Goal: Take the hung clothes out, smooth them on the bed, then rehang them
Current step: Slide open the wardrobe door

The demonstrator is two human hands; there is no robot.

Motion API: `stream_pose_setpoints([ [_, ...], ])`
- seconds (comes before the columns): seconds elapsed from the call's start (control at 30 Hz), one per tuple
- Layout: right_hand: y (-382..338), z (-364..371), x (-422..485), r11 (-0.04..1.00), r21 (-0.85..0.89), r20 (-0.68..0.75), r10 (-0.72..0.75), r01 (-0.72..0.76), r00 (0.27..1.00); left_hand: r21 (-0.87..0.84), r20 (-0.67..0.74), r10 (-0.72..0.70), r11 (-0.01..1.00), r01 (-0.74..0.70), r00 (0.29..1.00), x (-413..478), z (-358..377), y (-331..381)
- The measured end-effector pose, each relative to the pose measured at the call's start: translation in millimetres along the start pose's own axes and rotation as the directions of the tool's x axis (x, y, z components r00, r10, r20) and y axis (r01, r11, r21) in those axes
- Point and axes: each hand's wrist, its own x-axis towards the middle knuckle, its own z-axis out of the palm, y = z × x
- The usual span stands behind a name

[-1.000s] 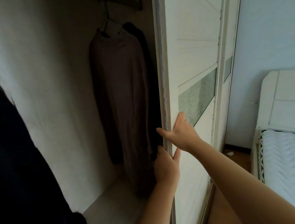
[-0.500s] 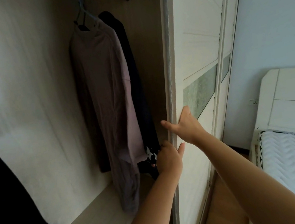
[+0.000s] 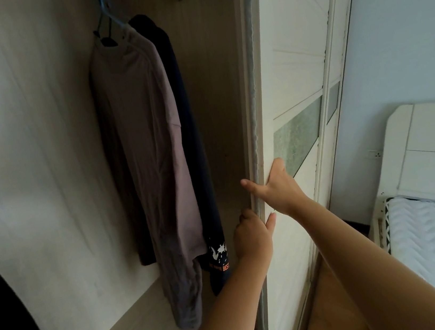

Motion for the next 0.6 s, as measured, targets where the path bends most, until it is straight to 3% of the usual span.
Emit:
stream_pose_setpoints([
  [0.2,-3,-1,-2,1.000,-0.011,-0.017,0.004,-0.005,1.000,0.035,0.066,-0.036,0.999,0.034,0.997,2,-7,2],
  [0.33,-9,0,-11,0.998,-0.019,-0.018,0.053,-0.054,0.998,0.062,0.180,-0.005,0.998,-0.007,0.984,-15,-18,-3],
  [0.5,-12,2,-31,0.991,-0.008,0.003,0.130,-0.130,0.991,-0.101,0.116,0.169,0.982,-0.158,0.979,-64,-55,-27],
  [0.6,-16,3,-56,0.987,-0.059,-0.074,0.143,-0.147,0.987,-0.160,-0.004,0.240,0.958,-0.238,0.971,-91,-88,-46],
])
